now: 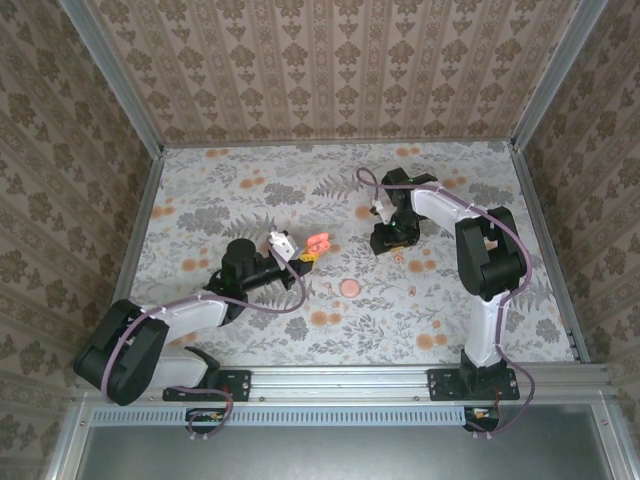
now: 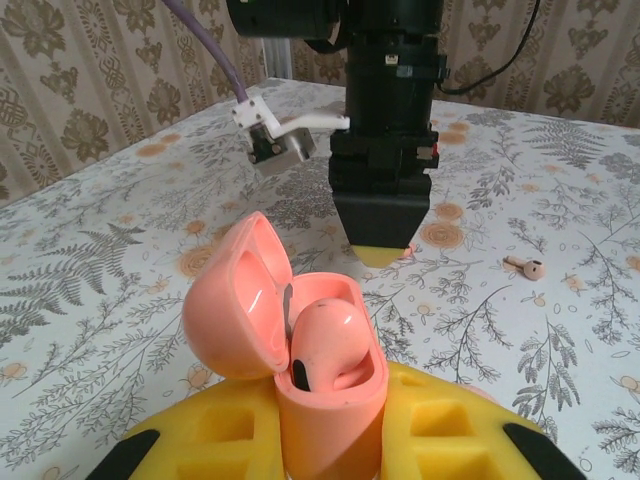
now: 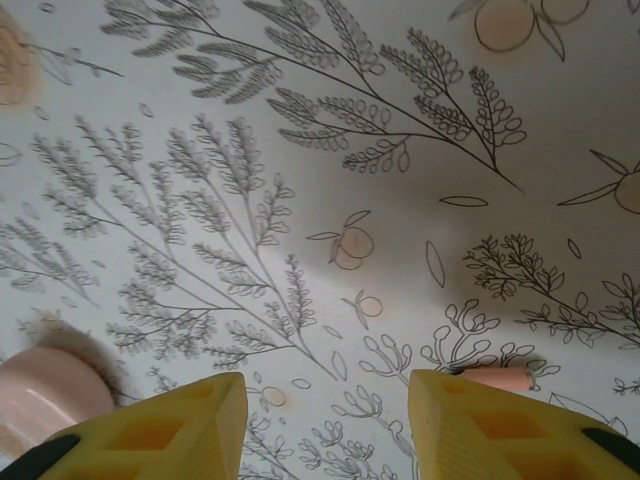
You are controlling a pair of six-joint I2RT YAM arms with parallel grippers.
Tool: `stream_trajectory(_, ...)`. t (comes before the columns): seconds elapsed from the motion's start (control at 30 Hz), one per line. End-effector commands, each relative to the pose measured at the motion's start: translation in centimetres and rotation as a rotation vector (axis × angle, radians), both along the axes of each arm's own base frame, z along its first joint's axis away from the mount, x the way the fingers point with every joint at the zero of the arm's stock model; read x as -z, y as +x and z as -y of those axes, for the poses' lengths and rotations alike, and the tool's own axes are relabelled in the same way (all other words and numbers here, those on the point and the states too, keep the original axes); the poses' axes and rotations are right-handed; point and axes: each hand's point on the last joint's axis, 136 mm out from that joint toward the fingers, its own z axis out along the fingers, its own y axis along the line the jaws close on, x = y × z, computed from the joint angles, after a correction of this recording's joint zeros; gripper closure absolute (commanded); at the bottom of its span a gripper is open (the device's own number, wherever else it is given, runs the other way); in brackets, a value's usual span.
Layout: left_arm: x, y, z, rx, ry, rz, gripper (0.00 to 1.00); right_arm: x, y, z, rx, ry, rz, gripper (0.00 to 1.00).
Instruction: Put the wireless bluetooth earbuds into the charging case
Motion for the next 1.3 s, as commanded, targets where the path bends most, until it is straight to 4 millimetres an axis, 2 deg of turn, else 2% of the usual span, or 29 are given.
stream_trajectory(0.0,0.1,0.2,-0.6,-0.02,0.021,0.025,0.81,0.6,0.2,0.9,0.015,-0.017,-0.026,0.52)
stream_trajectory(0.27,0.3,0.4,-0.6,-0.022,0.019,0.018,0.81,2.0,-0.8,2.4,0.031,-0.054,-0.069,0.49)
stream_trajectory(0.57,0.5,0.1,-0.7,-0.022,0.008,0.007,0.81,1.4,-2.8,2.8,0.013,-0.055,-0.122,0.5)
stream_trajectory(0.73,0.7,-0.1,-0.8,-0.021,0.007,0.0,0.81,0.1,-4.0,3.2,0.023,-0.066,-0.138,0.51)
stream_trajectory(0.9,0.8,-0.2,-0.8,-0.019,0.005,-0.006,0.81,-2.8,-2.9,3.7,-0.008,-0.077,-0.017,0.48)
stream_trajectory(0.97,0.9,-0.3,-0.8,-0.016,0.006,-0.008,0.82,-3.4,-2.3,3.8,-0.022,-0.08,0.01,0.48)
stream_trajectory(1.1,0.7,-0.3,-0.8,-0.015,0.003,-0.003,0.82,-2.8,-1.7,3.6,-0.037,-0.081,-0.025,0.48)
stream_trajectory(1.27,0.5,-0.3,-0.8,-0.016,0.002,0.002,0.82,-1.6,-1.0,2.4,-0.034,-0.028,-0.048,0.47)
